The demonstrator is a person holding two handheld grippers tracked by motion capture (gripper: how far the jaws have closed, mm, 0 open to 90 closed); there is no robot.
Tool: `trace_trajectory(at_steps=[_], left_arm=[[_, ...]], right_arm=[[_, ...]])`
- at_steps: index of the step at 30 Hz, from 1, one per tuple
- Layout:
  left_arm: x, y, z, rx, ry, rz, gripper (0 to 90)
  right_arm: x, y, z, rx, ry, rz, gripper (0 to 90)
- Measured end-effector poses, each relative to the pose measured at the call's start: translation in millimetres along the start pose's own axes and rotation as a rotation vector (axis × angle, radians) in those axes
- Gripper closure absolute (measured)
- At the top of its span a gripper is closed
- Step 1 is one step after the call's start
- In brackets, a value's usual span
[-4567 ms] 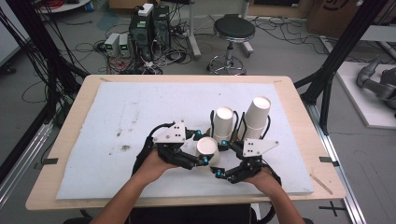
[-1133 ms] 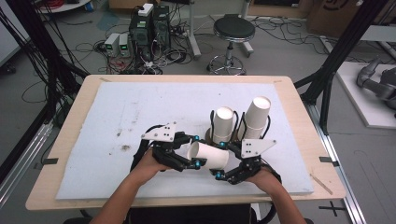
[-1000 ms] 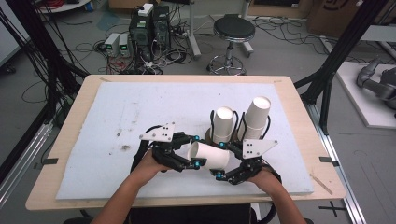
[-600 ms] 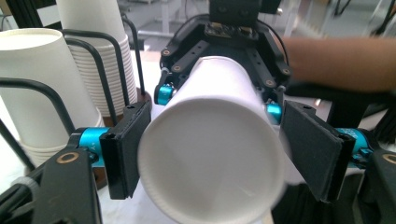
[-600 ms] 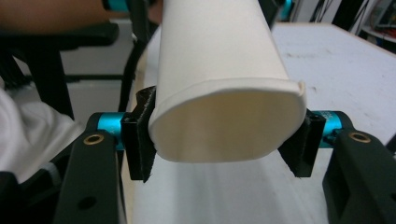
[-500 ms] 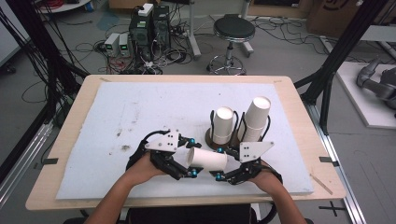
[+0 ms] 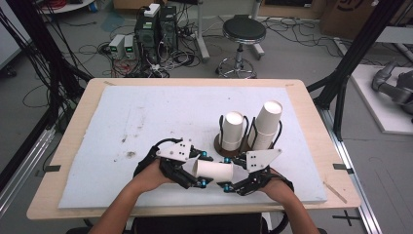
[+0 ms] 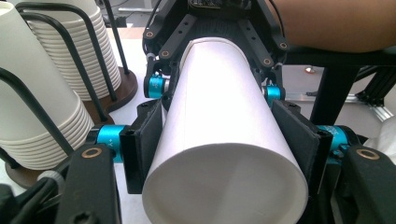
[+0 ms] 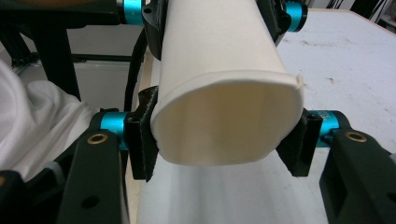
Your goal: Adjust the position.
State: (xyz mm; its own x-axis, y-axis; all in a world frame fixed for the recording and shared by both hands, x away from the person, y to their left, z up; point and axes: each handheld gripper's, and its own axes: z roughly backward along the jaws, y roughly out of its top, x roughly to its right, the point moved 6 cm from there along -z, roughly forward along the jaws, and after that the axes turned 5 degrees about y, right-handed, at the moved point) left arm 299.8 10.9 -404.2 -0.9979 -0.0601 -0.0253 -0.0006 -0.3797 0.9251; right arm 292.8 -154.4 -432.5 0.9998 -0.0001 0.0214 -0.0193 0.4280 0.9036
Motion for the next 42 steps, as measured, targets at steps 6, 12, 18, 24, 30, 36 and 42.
trace_trajectory(at_steps=[6, 12, 18, 24, 30, 36, 42], left_arm=[[-3.7, -2.8, 2.3, 0.075, 0.001, 0.071, 36.0], [-3.9, -1.8, 7.6, 0.211, -0.030, 0.115, 36.0], [-1.8, -4.7, 3.4, 0.188, -0.033, 0.097, 36.4], [-1.3, -9.8, -0.3, 0.126, -0.020, 0.083, 36.7], [-3.6, -6.5, 2.4, 0.061, 0.069, 0.040, 26.8], [-1.3, -4.0, 2.7, -0.001, 0.065, -0.014, 29.2], [1.4, -8.7, -3.4, -0.022, 0.032, -0.035, 36.3]], right_arm=[[3.1, 2.6, 1.2, 0.055, -0.018, -0.070, 29.9], [3.9, 6.2, 3.7, 0.124, -0.013, -0.122, 22.2], [0.7, 8.6, 4.2, 0.139, 0.014, -0.088, 32.8], [0.7, 6.3, 5.6, 0.103, 0.016, -0.056, 39.0], [1.5, 3.9, 4.9, 0.067, -0.002, -0.050, 40.0], [1.1, 2.2, 1.8, 0.026, 0.003, -0.039, 40.0], [0.5, 3.3, 2.9, 0.032, 0.011, -0.039, 40.8]])
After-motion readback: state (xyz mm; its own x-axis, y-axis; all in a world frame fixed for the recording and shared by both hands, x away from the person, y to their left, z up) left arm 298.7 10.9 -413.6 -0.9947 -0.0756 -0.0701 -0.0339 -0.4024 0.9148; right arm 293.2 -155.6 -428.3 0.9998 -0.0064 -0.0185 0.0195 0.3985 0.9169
